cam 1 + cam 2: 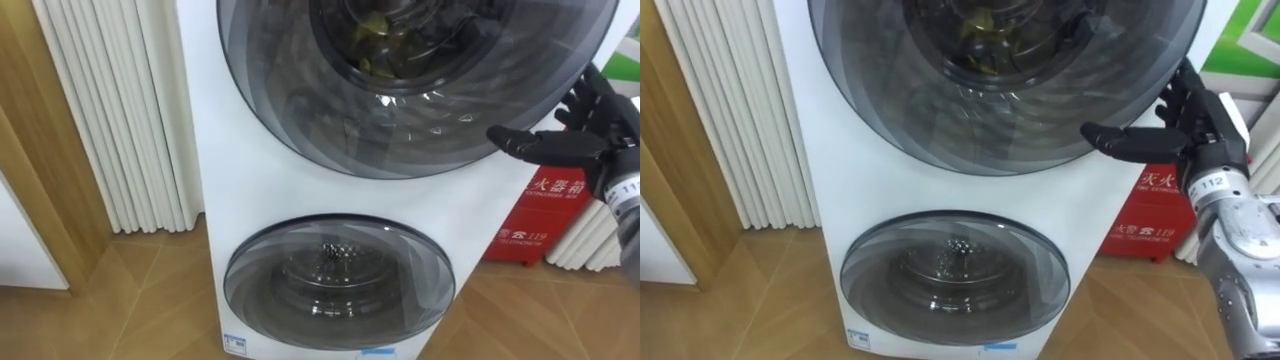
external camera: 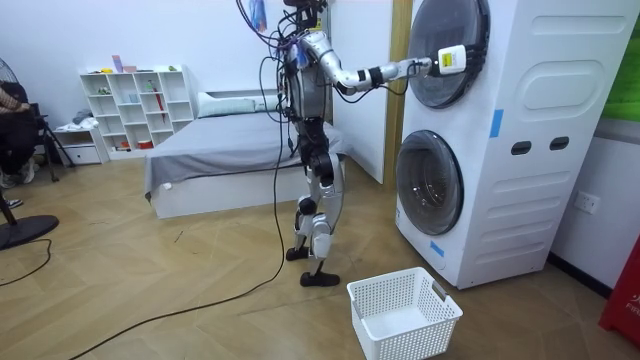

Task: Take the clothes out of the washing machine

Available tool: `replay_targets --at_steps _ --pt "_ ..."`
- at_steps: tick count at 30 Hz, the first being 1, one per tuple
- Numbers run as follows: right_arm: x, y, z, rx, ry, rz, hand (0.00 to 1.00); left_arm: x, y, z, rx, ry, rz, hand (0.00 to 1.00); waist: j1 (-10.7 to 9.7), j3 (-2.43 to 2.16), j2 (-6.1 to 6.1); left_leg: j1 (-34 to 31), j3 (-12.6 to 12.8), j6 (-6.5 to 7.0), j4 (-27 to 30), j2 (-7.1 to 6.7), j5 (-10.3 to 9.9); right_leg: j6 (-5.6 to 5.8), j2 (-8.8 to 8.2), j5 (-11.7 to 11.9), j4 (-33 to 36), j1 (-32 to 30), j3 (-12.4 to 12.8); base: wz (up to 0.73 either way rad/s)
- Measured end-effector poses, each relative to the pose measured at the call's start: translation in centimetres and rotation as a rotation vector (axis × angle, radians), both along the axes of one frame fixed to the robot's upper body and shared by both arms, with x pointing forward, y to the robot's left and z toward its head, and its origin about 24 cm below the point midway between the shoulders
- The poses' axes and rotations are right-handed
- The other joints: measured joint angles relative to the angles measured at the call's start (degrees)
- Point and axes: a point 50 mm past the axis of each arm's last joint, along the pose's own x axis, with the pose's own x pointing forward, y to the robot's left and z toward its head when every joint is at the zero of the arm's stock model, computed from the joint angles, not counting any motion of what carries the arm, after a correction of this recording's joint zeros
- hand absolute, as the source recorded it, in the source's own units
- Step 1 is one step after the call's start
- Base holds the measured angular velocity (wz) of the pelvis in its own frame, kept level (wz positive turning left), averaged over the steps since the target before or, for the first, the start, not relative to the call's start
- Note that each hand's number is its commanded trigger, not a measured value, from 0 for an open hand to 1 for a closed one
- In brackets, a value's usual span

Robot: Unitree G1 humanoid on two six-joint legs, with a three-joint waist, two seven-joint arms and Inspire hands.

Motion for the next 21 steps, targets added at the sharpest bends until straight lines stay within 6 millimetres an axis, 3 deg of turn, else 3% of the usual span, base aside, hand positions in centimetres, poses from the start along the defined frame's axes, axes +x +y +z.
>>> replay_targets --at_steps 9,21 --pt "-1.2 1.4 1.4 -0.157 -0.066 0.033 0.00 0.2 0.4 0.0 0.008 -0.001 -0.008 0.00 -1.21 -0.17 0.74 0.21 0.79 -0.02 -0.24 0.43 0.01 -0.12 0.40 0.08 0.08 -0.55 0.77 -0.11" --pt "-2.2 1.9 1.7 -0.184 -0.092 0.049 0.00 0.8 0.4 0.1 0.006 -0.024 -0.014 0.00 -1.38 -0.15 0.69 0.91 0.95 -0.05 -1.08 1.03 -0.01 -0.18 0.99 0.13 -0.11 -0.54 0.93 -0.03"
